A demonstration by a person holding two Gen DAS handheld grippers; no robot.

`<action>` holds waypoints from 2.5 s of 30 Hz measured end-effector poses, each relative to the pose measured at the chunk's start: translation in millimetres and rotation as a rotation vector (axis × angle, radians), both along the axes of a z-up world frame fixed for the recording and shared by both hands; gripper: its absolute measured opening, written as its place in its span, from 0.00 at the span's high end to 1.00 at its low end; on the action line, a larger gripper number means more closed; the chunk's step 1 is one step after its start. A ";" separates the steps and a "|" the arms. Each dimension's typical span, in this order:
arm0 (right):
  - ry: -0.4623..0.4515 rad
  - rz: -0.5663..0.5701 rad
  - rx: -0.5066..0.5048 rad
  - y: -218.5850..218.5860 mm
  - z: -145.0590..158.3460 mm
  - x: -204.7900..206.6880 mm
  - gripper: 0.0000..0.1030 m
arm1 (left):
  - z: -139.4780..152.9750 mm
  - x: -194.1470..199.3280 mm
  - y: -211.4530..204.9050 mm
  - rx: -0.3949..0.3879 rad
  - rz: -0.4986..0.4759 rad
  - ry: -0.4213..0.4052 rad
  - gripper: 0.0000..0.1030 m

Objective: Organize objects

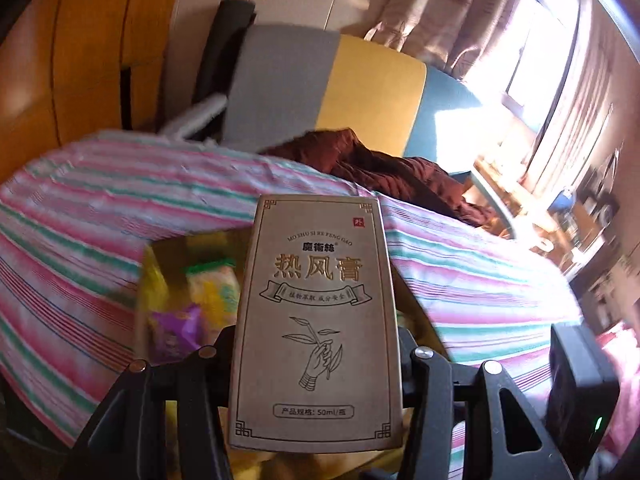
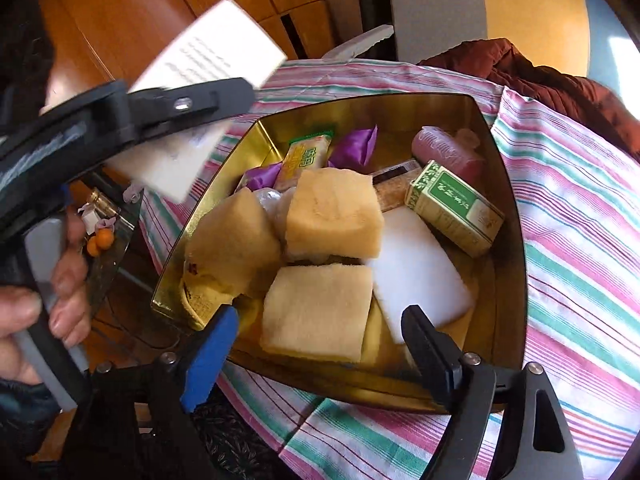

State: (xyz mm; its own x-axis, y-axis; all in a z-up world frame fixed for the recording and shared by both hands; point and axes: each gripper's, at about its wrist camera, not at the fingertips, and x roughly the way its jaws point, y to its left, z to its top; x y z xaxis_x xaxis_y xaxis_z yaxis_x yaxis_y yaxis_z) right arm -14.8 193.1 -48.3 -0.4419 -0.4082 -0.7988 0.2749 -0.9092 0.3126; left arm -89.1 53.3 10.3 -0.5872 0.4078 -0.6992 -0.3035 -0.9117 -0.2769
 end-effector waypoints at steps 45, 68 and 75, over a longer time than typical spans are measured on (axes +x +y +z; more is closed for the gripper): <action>-0.003 -0.062 0.012 13.0 2.9 26.4 0.12 | -35.0 -47.5 59.7 -0.011 -0.045 -0.106 0.59; 0.094 -0.153 0.132 8.3 21.7 19.7 0.01 | 5.5 48.9 -10.0 -0.200 0.157 0.134 0.46; 0.124 -0.236 0.187 11.8 29.2 21.2 0.00 | 9.4 71.7 -12.1 -0.232 0.182 0.156 0.32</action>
